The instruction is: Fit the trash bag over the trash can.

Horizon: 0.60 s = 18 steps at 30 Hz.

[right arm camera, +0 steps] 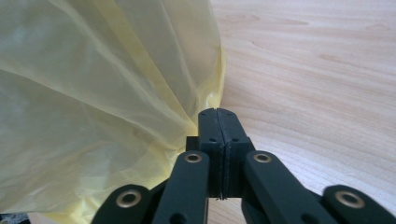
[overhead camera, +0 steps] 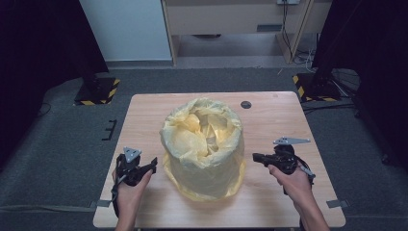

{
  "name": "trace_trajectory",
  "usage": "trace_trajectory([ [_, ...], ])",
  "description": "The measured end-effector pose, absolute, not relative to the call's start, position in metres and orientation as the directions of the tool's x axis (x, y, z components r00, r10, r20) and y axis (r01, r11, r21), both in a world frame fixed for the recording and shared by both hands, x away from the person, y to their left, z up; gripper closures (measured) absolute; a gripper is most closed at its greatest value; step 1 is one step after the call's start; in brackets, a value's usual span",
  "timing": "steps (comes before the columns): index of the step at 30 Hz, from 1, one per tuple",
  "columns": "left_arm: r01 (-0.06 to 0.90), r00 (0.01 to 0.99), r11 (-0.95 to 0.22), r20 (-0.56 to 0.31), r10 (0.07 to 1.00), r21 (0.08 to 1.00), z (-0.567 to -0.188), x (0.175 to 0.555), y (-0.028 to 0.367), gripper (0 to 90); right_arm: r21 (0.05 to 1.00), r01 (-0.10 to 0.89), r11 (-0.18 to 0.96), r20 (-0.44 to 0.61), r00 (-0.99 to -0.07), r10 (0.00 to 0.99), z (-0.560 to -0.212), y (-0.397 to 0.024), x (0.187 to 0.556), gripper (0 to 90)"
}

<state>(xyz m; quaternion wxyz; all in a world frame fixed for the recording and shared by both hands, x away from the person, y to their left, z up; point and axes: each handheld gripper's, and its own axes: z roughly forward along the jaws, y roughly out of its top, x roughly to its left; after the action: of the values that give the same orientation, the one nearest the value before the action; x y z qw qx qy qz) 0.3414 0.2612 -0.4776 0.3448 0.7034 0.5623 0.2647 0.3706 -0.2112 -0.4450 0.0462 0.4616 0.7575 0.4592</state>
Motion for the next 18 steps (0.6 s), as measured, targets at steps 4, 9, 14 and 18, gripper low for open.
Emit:
trace_trajectory([
  [4, 0.633, 0.237, -0.127, -0.036, 0.971, 0.764, -0.490, 0.336, 0.265, 20.6, 0.753, 0.639, 0.156, 0.341, -0.582, 0.738, -0.435, -0.214, 0.367, 90.0],
  [9, 0.662, 0.233, -0.131, -0.037, 0.972, 0.738, -0.508, 0.338, 0.267, 14.4, 0.768, 0.620, 0.161, 0.332, -0.601, 0.727, -0.419, -0.214, 0.361, 90.0],
  [14, 0.668, 0.249, -0.144, -0.038, 0.968, 0.730, -0.519, 0.341, 0.266, 12.0, 0.785, 0.598, 0.161, 0.323, -0.617, 0.718, -0.403, -0.215, 0.357, 90.0],
  [18, 0.673, 0.254, -0.156, -0.027, 0.967, 0.723, -0.525, 0.342, 0.265, 11.8, 0.785, 0.598, 0.161, 0.324, -0.619, 0.716, -0.392, -0.217, 0.356, 90.0],
])
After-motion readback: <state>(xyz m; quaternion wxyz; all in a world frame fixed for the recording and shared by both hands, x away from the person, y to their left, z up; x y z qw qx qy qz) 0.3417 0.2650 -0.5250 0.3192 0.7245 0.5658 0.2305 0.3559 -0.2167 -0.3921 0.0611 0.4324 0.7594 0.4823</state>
